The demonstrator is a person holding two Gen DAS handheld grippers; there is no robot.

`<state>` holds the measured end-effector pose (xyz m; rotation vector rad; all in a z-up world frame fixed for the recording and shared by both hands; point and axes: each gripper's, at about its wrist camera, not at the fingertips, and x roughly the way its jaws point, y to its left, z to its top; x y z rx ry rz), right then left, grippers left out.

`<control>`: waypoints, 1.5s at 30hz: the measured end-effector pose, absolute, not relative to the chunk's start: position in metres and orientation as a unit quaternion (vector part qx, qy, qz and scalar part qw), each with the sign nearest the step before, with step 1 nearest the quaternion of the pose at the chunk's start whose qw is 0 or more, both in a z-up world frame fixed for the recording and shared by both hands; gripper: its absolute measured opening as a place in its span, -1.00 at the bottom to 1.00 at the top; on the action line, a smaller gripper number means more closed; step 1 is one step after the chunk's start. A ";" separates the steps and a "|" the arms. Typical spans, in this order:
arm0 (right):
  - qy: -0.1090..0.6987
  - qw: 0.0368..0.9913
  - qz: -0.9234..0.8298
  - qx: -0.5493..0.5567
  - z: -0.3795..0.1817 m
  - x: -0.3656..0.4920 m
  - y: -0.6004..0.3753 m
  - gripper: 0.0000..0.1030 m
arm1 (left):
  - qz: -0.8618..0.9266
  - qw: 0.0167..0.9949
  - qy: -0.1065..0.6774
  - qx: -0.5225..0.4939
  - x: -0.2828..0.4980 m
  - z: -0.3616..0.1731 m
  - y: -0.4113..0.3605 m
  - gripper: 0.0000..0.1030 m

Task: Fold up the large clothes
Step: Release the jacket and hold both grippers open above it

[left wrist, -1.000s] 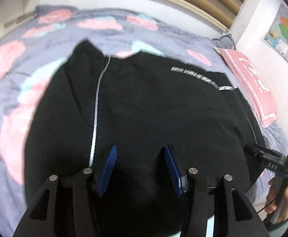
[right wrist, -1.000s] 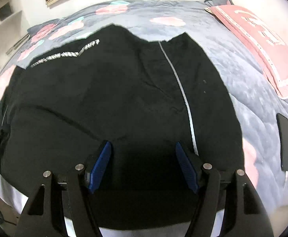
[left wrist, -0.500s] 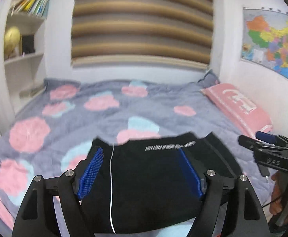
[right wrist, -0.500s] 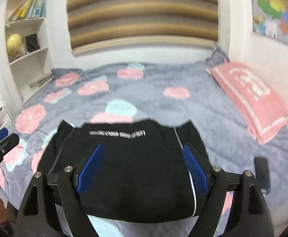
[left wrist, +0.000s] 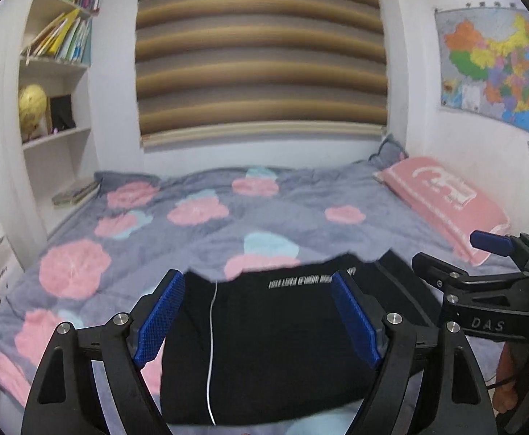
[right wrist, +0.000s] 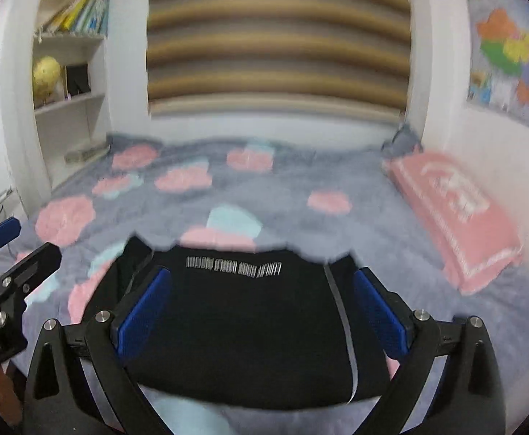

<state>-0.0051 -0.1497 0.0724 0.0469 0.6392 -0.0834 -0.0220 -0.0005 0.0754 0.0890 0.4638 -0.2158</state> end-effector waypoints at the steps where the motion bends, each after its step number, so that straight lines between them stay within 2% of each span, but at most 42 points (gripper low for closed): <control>1: 0.324 0.945 -0.045 0.024 0.063 -0.001 -0.150 0.97 | -0.102 0.965 0.238 0.044 -0.020 0.067 0.000 0.63; 5: 0.350 0.935 -0.052 0.040 0.040 0.011 -0.156 0.97 | -0.084 0.953 0.286 0.047 -0.004 0.036 0.001 0.63; 14: 0.375 0.924 -0.055 0.049 0.017 0.019 -0.166 0.97 | -0.080 0.946 0.314 0.030 0.013 0.016 0.007 0.63; 45: 0.405 0.911 -0.047 0.058 -0.008 0.018 -0.174 0.97 | -0.094 0.937 0.335 0.039 0.011 0.002 -0.006 0.63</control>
